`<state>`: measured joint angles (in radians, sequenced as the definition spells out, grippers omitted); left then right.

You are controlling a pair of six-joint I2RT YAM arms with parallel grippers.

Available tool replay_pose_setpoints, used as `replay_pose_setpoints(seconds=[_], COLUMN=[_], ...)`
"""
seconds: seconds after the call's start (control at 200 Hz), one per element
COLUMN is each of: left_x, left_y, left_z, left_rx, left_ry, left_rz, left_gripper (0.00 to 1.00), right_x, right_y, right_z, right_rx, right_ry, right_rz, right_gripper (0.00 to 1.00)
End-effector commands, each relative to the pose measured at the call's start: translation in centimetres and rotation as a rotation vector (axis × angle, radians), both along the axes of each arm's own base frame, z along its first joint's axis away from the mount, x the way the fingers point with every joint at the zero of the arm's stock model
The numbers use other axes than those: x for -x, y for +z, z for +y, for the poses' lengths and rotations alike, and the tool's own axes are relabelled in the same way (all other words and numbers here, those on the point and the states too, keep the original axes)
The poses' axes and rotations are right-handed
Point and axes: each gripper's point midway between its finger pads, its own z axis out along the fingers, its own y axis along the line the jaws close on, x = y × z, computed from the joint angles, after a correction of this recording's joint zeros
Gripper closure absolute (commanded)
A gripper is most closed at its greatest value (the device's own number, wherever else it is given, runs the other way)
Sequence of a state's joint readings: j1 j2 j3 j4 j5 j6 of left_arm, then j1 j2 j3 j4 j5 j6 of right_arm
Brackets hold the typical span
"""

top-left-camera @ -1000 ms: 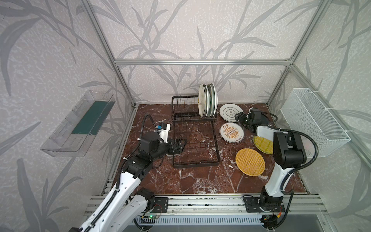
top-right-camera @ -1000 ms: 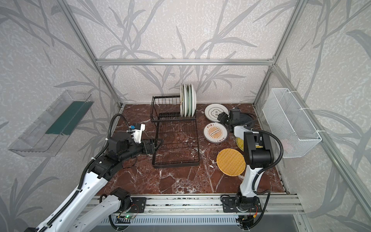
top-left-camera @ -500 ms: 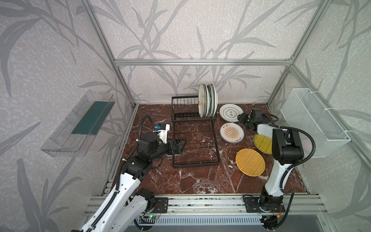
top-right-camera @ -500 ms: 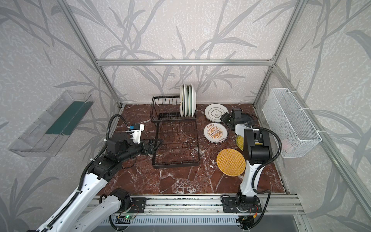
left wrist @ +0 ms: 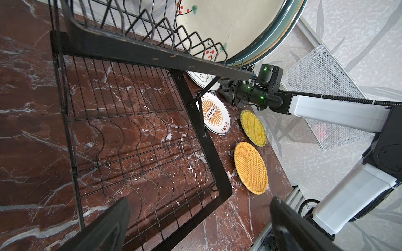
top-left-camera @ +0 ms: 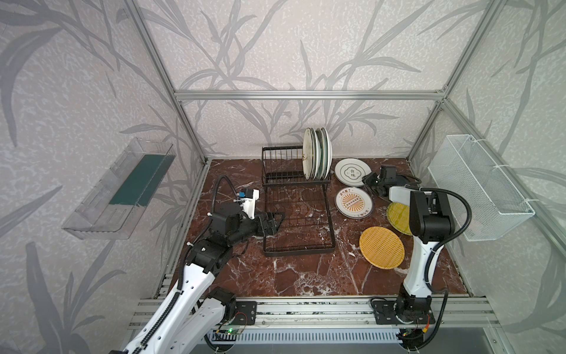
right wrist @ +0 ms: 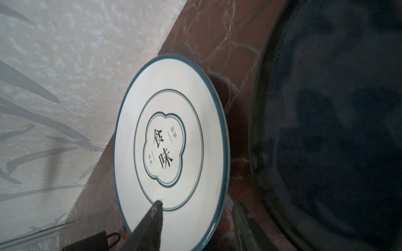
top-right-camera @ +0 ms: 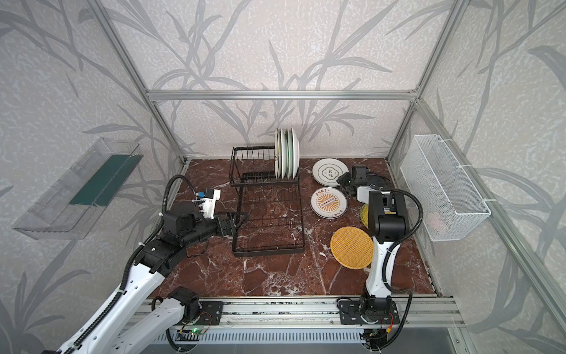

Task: Load plates into a dish rack
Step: Pick up the plate from the top-right of the table.

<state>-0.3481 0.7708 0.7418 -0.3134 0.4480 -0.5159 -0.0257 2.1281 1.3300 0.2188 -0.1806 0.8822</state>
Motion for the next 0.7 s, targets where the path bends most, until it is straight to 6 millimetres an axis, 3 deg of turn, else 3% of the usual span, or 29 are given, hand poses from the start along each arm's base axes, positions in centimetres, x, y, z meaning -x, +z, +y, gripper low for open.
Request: replay_pose_setpoints(seconds=[0.0,0.465,0.695], left_x=[0.0,0.2,0.2], left_y=[0.5,1.5,1.7], left_z=[0.1,-0.3,-0.2], left_rx=[0.016,0.073,0.084], left_ry=[-0.003,-0.034,-0.031], left_rz=[-0.025,-0.050,-0.060], left_gripper=[0.01,0.01,0.01], right_x=[-0.9,-2.1,-2.5], right_y=[-0.3,-2.7,-4.0], right_z=[-0.7,-0.7,-0.7], right_rx=[-0.015,-0.081,-0.119], right_ry=[-0.034,-0.063,-0.091], right_rz=[0.005,0.035,0.048], right_gripper=[0.51,0.58,0.66])
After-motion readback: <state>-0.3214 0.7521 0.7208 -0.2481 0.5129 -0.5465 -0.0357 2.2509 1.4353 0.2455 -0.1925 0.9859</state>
